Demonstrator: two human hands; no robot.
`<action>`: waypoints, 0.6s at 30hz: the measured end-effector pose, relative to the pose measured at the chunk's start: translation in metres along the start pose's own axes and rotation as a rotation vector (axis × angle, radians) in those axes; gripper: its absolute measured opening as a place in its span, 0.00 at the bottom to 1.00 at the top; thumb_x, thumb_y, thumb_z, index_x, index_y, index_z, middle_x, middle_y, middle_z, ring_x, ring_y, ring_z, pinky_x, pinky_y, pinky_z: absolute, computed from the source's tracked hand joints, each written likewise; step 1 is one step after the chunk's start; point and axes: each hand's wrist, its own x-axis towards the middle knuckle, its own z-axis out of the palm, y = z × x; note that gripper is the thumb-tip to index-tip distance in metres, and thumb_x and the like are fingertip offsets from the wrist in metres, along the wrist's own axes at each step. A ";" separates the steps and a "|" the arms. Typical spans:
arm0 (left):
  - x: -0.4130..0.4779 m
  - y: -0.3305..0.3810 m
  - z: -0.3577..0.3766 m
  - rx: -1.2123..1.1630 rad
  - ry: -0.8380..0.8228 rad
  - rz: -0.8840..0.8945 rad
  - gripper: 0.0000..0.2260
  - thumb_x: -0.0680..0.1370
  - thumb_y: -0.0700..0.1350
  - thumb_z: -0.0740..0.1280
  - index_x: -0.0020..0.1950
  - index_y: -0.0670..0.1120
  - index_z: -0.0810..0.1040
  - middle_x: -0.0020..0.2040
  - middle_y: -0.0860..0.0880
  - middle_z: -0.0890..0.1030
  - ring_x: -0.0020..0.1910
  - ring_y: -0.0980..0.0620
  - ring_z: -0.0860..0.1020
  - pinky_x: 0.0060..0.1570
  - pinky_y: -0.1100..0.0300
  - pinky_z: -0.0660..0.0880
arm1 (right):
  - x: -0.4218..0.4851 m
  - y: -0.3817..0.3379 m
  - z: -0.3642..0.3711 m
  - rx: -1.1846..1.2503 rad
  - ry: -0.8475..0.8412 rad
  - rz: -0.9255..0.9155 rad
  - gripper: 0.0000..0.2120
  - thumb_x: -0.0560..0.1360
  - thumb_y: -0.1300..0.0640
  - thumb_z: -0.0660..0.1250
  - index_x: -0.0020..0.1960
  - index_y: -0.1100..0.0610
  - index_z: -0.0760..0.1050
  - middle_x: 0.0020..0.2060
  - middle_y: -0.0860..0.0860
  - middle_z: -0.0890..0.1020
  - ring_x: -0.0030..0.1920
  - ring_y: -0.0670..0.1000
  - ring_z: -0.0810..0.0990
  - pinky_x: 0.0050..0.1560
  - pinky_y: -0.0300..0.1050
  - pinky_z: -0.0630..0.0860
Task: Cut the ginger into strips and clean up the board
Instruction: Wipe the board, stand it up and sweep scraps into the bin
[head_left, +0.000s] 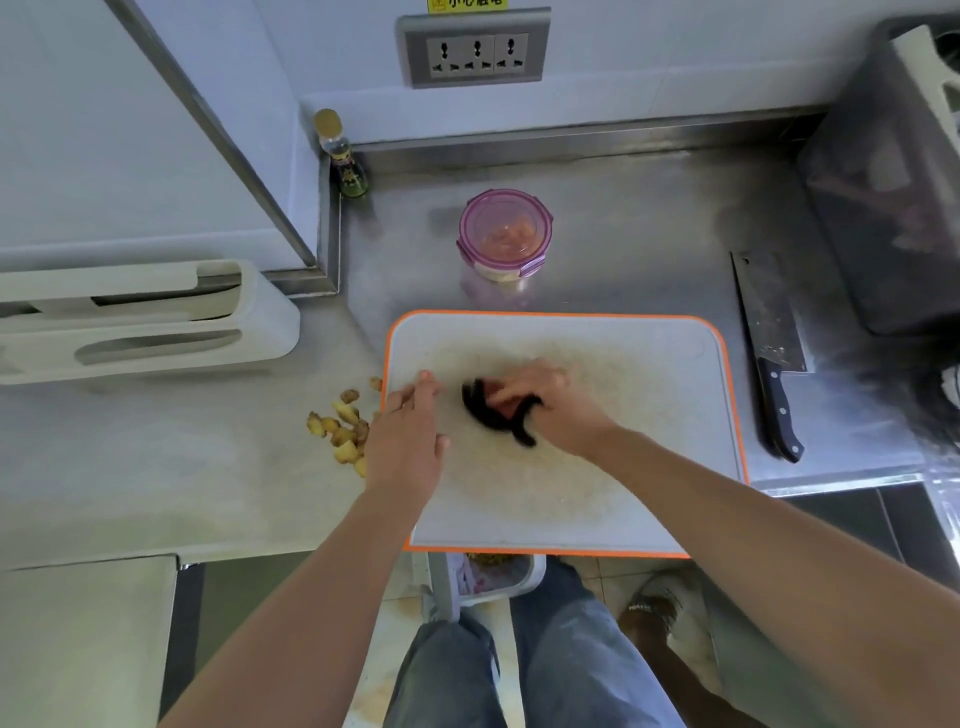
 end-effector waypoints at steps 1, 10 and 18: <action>0.000 0.001 -0.001 0.005 -0.003 0.007 0.33 0.79 0.44 0.66 0.78 0.46 0.52 0.71 0.47 0.66 0.71 0.48 0.67 0.62 0.55 0.68 | -0.011 -0.003 -0.001 0.020 -0.076 -0.038 0.27 0.59 0.69 0.53 0.47 0.58 0.85 0.46 0.53 0.83 0.49 0.52 0.78 0.56 0.44 0.73; 0.001 -0.001 0.000 0.055 -0.033 0.010 0.34 0.79 0.46 0.65 0.79 0.45 0.50 0.73 0.43 0.64 0.71 0.47 0.65 0.62 0.54 0.70 | 0.019 -0.010 -0.027 -0.041 0.173 -0.056 0.27 0.59 0.72 0.54 0.49 0.62 0.84 0.45 0.55 0.84 0.48 0.49 0.78 0.53 0.28 0.66; 0.006 -0.003 0.006 0.112 -0.053 0.035 0.34 0.79 0.45 0.64 0.79 0.43 0.47 0.75 0.46 0.64 0.75 0.47 0.58 0.61 0.51 0.71 | -0.034 -0.008 -0.018 0.028 -0.254 -0.011 0.24 0.57 0.72 0.56 0.41 0.56 0.85 0.40 0.49 0.84 0.47 0.51 0.80 0.53 0.43 0.75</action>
